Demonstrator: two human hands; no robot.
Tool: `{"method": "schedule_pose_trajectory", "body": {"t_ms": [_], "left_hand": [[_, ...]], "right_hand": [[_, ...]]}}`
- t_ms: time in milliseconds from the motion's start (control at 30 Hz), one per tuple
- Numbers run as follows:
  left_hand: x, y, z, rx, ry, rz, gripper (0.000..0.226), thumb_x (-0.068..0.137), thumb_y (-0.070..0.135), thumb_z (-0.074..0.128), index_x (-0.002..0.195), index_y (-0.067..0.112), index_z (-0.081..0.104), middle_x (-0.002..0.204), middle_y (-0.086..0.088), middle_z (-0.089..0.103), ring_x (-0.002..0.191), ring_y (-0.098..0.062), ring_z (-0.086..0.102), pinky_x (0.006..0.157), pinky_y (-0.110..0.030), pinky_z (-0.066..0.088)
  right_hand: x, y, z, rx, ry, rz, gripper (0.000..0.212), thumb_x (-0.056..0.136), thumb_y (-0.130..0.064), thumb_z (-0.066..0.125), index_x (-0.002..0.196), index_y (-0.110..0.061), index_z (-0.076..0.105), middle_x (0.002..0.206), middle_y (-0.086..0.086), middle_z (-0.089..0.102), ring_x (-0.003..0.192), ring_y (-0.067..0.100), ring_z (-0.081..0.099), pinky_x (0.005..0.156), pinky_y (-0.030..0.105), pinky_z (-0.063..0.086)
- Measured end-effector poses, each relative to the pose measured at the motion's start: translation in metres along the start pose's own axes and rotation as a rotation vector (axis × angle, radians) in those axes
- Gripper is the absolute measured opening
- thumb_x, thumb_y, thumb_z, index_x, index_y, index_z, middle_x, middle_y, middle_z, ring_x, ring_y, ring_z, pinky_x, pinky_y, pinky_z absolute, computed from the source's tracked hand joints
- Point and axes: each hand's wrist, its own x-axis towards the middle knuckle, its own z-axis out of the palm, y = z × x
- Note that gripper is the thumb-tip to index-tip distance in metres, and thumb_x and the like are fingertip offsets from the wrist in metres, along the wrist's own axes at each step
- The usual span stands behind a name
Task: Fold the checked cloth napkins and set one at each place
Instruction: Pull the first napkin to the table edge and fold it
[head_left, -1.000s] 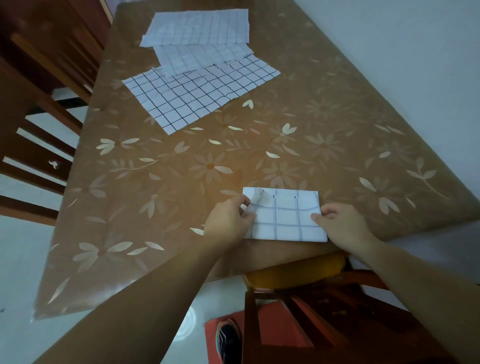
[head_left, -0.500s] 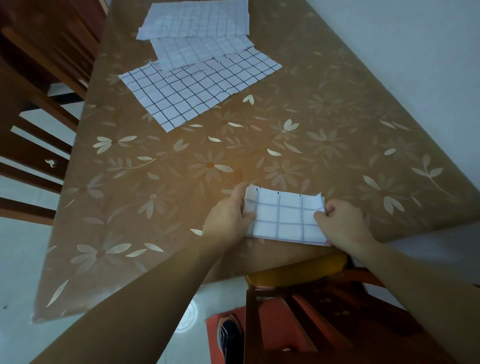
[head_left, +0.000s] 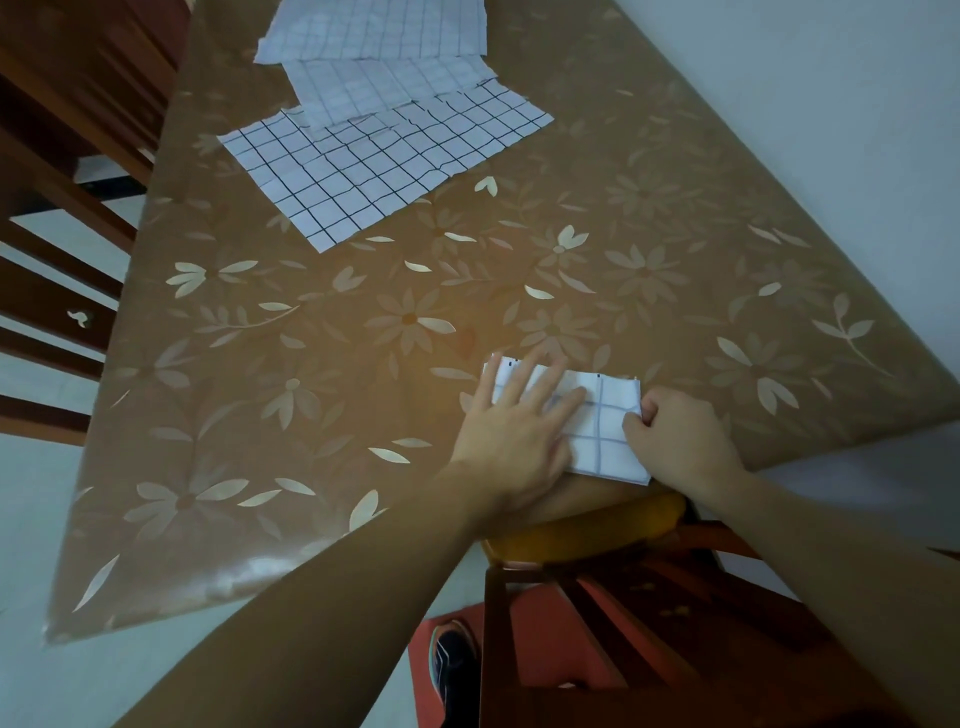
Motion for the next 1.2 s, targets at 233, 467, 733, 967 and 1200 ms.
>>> {"method": "schedule_pose_trajectory", "body": {"t_ms": [233,467,733,967,1200], "left_hand": [[-0.001,0.003,0.018,-0.061,-0.146,-0.071,0.063,0.093,0.051,0.000,0.154,0.036,0.000,0.164,0.000,-0.002,0.150,-0.029,-0.010,0.117,-0.057,-0.011],[-0.006,0.010,0.024,-0.103,-0.112,-0.148,0.070,0.088,0.053,-0.009,0.154,0.031,-0.005,0.164,-0.001,-0.005,0.149,-0.028,-0.016,0.117,-0.057,-0.009],[-0.012,0.001,0.028,-0.085,-0.091,-0.204,0.071,0.094,0.063,0.008,0.155,0.029,-0.006,0.164,-0.002,-0.008,0.149,-0.025,-0.015,0.119,-0.052,-0.008],[-0.005,-0.018,0.025,-0.083,-0.106,-0.217,0.076,0.091,0.071,0.009,0.154,0.032,-0.007,0.164,-0.001,-0.008,0.149,-0.023,-0.016,0.117,-0.055,-0.007],[0.006,-0.023,0.018,-0.071,-0.187,-0.202,0.080,0.088,0.075,0.006,0.153,0.032,-0.013,0.163,-0.001,-0.016,0.148,-0.022,-0.020,0.117,-0.056,-0.010]], "right_hand": [[-0.001,-0.011,-0.013,-0.128,0.131,-0.046,0.017,0.091,-0.033,0.055,0.096,-0.017,0.050,0.090,0.000,0.054,0.079,0.024,0.056,0.067,0.037,0.048],[-0.017,-0.020,0.028,-0.304,0.045,-0.568,0.057,0.094,-0.038,0.028,0.145,-0.016,0.040,0.151,0.003,0.040,0.139,0.021,0.036,0.110,0.041,0.035],[-0.011,0.019,0.032,-0.508,-0.024,-0.362,0.077,0.089,-0.059,0.006,0.154,-0.020,0.014,0.162,0.002,0.010,0.149,0.018,0.008,0.117,0.047,0.008],[-0.010,0.015,0.021,-0.247,0.139,-0.168,0.068,0.091,-0.051,0.036,0.147,-0.015,0.031,0.154,0.008,0.031,0.141,0.026,0.025,0.112,0.048,0.020],[-0.009,0.015,0.003,-0.177,0.198,-0.278,0.039,0.084,-0.041,0.060,0.116,-0.019,0.058,0.106,0.004,0.056,0.102,0.027,0.051,0.085,0.042,0.040]]}}
